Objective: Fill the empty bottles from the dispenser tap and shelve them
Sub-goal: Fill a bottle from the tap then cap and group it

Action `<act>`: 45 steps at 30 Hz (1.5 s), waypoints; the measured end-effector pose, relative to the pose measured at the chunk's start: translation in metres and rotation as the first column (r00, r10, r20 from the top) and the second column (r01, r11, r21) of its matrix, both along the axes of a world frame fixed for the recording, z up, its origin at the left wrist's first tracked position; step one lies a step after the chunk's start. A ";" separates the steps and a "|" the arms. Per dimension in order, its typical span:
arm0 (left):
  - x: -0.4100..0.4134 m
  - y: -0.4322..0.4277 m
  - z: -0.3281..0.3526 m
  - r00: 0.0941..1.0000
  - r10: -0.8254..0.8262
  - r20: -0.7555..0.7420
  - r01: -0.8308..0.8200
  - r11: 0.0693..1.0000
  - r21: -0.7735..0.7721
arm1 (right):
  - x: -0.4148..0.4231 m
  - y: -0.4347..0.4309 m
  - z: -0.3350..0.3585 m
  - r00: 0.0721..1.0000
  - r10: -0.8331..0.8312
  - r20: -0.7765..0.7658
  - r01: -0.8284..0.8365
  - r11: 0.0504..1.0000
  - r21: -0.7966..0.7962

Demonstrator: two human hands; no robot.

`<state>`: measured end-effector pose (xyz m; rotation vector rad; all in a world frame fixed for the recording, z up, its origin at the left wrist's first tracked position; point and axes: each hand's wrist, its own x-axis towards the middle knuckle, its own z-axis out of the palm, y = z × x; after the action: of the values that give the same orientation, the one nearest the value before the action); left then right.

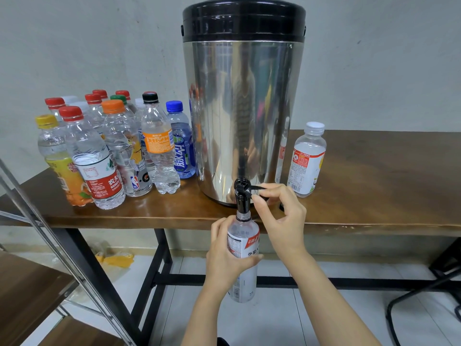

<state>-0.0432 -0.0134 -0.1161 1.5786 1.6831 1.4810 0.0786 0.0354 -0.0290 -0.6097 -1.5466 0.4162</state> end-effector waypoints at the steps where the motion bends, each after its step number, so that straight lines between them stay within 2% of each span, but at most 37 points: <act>1: 0.000 0.000 0.000 1.000 -0.002 -0.002 0.002 1.000 0.001 | 0.000 0.000 0.000 1.000 0.002 -0.001 -0.002 1.000 0.001; 45: 0.000 -0.001 0.004 1.000 -0.009 -0.007 0.009 1.000 0.009 | 0.001 0.001 -0.002 1.000 0.006 0.000 -0.006 1.000 -0.011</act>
<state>-0.0428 -0.0145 -0.1126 1.5952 1.6735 1.4823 0.0798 0.0368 -0.0312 -0.6135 -1.5472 0.4295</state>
